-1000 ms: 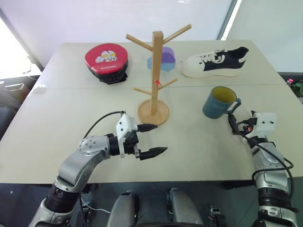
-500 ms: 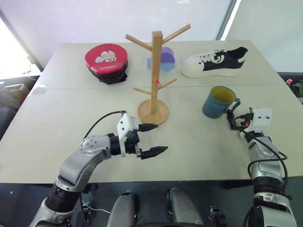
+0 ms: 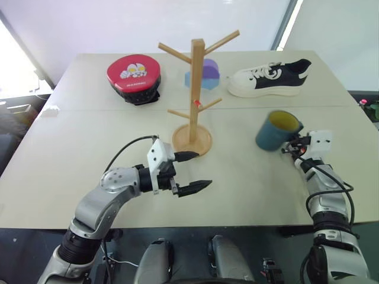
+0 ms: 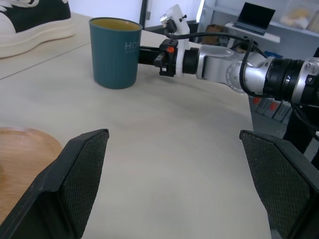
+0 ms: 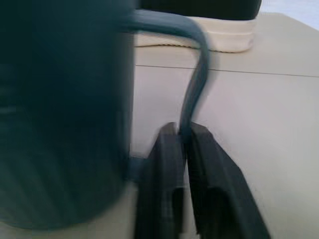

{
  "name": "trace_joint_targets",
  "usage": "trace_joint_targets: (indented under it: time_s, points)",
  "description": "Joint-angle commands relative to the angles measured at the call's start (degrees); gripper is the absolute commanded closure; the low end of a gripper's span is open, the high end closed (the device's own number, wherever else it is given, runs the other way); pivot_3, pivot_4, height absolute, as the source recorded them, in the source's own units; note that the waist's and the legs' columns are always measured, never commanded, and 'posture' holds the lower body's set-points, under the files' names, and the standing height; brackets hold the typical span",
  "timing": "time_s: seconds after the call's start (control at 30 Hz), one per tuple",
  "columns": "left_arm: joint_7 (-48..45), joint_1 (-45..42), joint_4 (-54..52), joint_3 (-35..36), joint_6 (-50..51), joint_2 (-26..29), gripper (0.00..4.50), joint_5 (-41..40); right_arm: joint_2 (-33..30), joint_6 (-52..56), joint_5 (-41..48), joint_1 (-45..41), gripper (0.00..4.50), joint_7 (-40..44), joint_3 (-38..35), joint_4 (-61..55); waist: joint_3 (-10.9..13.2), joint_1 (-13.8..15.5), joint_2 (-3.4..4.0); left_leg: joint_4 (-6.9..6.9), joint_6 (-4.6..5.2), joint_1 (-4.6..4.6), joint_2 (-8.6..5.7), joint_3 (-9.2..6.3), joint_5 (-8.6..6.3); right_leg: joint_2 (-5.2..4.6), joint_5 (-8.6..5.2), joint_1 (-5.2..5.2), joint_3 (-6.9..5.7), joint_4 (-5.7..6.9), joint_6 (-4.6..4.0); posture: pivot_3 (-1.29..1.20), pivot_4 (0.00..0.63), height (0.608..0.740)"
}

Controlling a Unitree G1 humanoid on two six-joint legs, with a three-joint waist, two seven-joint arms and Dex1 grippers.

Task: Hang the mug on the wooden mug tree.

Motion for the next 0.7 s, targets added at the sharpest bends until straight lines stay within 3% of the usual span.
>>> trace_joint_targets:
  time_s: [0.03, 0.2, 0.37, 0.57, 0.7]
  points:
    - [0.63, 0.11, -2.44, 0.20, 0.05, -0.31, 0.00, -0.76, -0.17, -0.43, 0.98, 0.13, 4.47, 0.45, -0.01, -3.84, 0.00, -0.01, 0.00, 0.00, 0.00, 0.00, 0.00, 0.00, 0.00, 0.00, 0.00, 0.00, 0.00, 0.00, 0.00, 0.00, 0.150, 0.735]
    - [1.69, 2.78, -1.26, 3.55, -1.37, 1.12, 0.00, 0.28, -3.64, 1.94, -5.69, 6.81, 4.47, 4.38, 8.24, -23.73, 0.00, -0.08, 0.09, -0.01, 0.00, -0.01, 0.01, -0.03, 0.00, -0.01, 0.01, -0.04, 0.03, 0.06, 0.02, 0.00, 0.150, 0.735]
    - [2.08, 6.23, 3.91, 9.28, -5.97, 3.93, 0.00, 2.55, -8.23, 12.62, -9.10, 10.11, 4.47, 9.00, 16.86, -49.68, 0.01, -0.15, 0.12, -0.01, 0.00, 0.05, 0.07, -0.03, 0.00, 0.03, 0.00, -0.19, 0.03, 0.42, 0.03, 0.00, 0.150, 0.735]
    - [1.23, 5.76, 8.59, 12.04, -9.99, 5.15, 0.00, 3.95, -4.97, 26.89, -12.39, 7.51, 4.47, 5.93, 24.29, -65.35, 0.03, 0.42, 0.05, 0.50, -0.01, -0.05, 0.19, -0.37, 0.00, 0.29, -0.15, -0.04, -0.13, 0.50, -0.23, 0.00, 0.150, 0.735]
    - [1.67, 4.68, 9.14, 13.76, -10.54, 4.96, 0.00, 3.09, -2.25, 33.89, -15.25, 6.40, 4.47, 3.92, 28.60, -71.08, 0.02, 0.25, -0.02, 0.61, -0.01, -0.08, 0.06, -0.28, 0.00, -0.10, -0.15, -0.02, -0.12, 0.50, -0.23, 0.00, 0.150, 0.735]
